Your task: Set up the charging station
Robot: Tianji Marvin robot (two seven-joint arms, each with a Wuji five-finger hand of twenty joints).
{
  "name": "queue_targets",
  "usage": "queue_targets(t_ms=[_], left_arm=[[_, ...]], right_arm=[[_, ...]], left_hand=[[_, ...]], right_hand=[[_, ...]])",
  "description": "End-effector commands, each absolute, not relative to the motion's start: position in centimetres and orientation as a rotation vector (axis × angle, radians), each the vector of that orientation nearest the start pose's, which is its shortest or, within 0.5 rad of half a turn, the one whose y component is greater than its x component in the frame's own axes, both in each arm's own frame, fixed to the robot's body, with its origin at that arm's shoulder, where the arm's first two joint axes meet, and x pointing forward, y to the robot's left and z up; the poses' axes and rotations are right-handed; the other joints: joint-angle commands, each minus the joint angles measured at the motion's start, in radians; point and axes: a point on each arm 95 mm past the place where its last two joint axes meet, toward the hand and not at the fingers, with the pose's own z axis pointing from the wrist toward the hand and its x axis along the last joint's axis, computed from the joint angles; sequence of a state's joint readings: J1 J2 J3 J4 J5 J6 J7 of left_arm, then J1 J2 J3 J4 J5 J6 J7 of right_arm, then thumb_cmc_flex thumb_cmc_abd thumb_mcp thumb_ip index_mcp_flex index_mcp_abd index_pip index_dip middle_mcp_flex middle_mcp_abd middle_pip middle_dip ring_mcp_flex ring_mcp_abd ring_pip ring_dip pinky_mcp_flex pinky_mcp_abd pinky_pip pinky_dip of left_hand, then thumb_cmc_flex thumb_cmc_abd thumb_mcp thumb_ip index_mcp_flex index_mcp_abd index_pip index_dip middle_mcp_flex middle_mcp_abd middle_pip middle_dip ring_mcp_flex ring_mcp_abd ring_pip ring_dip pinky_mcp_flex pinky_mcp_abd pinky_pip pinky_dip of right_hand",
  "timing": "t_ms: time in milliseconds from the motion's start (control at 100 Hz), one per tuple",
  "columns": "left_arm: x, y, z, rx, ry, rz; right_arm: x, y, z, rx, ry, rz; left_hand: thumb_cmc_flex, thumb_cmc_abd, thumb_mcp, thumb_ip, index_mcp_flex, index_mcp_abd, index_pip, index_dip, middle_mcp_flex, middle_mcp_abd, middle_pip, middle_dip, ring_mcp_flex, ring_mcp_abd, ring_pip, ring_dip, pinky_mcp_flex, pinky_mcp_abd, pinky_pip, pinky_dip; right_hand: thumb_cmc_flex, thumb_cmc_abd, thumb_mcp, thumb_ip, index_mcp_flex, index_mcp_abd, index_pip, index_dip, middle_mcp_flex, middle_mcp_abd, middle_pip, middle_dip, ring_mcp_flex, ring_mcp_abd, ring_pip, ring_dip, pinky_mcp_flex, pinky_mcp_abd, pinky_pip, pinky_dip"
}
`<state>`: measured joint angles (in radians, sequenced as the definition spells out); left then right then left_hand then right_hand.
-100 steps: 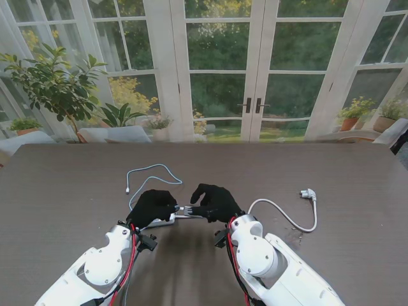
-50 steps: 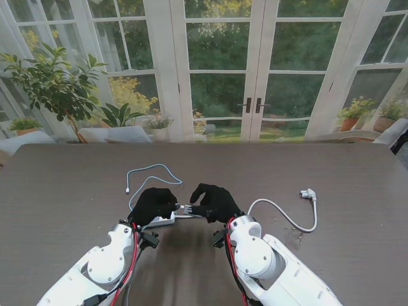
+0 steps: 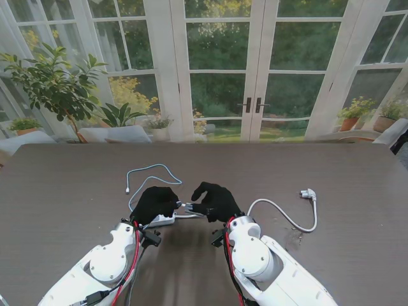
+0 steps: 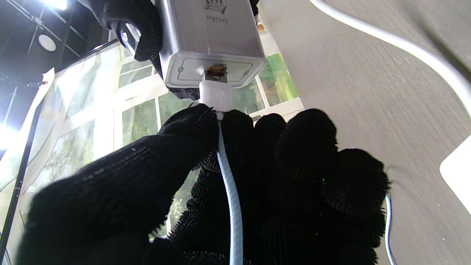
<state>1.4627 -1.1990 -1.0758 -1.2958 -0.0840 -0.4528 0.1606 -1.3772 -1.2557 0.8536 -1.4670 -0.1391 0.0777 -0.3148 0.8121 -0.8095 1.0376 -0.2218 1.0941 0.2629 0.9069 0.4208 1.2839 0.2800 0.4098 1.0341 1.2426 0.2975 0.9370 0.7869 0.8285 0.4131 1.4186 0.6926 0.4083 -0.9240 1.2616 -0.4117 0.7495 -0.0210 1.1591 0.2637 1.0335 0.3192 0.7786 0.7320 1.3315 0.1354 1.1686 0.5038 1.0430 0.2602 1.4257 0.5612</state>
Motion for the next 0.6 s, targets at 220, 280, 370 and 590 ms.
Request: queue_targets(t_ms=[220,280,370,590], left_arm=[[40.4,-6.3,-36.8,-2.025,0.671,-2.513],[40.4,-6.4,-36.8,-2.024,0.678,-2.515],[40.3,-6.6,-36.9,-2.027,0.691,-2.517],[40.5,-7.0,-36.9,-2.024,0.726,-2.519]], right_arm=[[40.0,15.9,-33.0,-2.107,-0.974,-2.239],[40.0,16.0,-33.0,-2.11,-0.966,-2.243],[40.0,16.1,-33.0,-2.112,-0.96,-2.244],[40.0,16.3,-33.0,-2.11,-0.96,-2.241]], left_hand=[[0.052,-0.048,0.009,-0.006,0.051,-0.147,0.022,-0.028,0.059,-0.062,0.001,-0.003,0.015,-0.039,0.021,-0.01,0.018,-0.065,-0.03,-0.002],[0.051,-0.048,0.009,-0.007,0.051,-0.148,0.022,-0.028,0.06,-0.064,0.001,-0.002,0.015,-0.04,0.021,-0.01,0.018,-0.065,-0.031,-0.002],[0.051,-0.047,0.009,-0.006,0.05,-0.146,0.021,-0.028,0.06,-0.064,0.001,-0.002,0.014,-0.039,0.021,-0.01,0.018,-0.065,-0.031,-0.001],[0.05,-0.043,0.008,-0.006,0.048,-0.144,0.019,-0.029,0.057,-0.059,-0.001,-0.002,0.015,-0.036,0.02,-0.01,0.014,-0.065,-0.032,0.001]], right_hand=[[0.157,0.028,0.161,0.073,0.019,0.007,0.27,0.016,0.091,-0.186,0.108,0.053,-0.016,-0.11,-0.056,0.173,0.009,-0.075,-0.012,-0.007],[0.158,0.028,0.161,0.073,0.019,0.007,0.27,0.016,0.09,-0.185,0.108,0.053,-0.016,-0.111,-0.056,0.174,0.01,-0.074,-0.012,-0.007],[0.159,0.027,0.162,0.073,0.019,0.007,0.27,0.016,0.092,-0.185,0.107,0.053,-0.016,-0.109,-0.056,0.174,0.01,-0.072,-0.013,-0.007],[0.16,0.027,0.161,0.074,0.019,0.007,0.27,0.017,0.091,-0.184,0.107,0.054,-0.015,-0.114,-0.056,0.174,0.011,-0.075,-0.013,-0.007]])
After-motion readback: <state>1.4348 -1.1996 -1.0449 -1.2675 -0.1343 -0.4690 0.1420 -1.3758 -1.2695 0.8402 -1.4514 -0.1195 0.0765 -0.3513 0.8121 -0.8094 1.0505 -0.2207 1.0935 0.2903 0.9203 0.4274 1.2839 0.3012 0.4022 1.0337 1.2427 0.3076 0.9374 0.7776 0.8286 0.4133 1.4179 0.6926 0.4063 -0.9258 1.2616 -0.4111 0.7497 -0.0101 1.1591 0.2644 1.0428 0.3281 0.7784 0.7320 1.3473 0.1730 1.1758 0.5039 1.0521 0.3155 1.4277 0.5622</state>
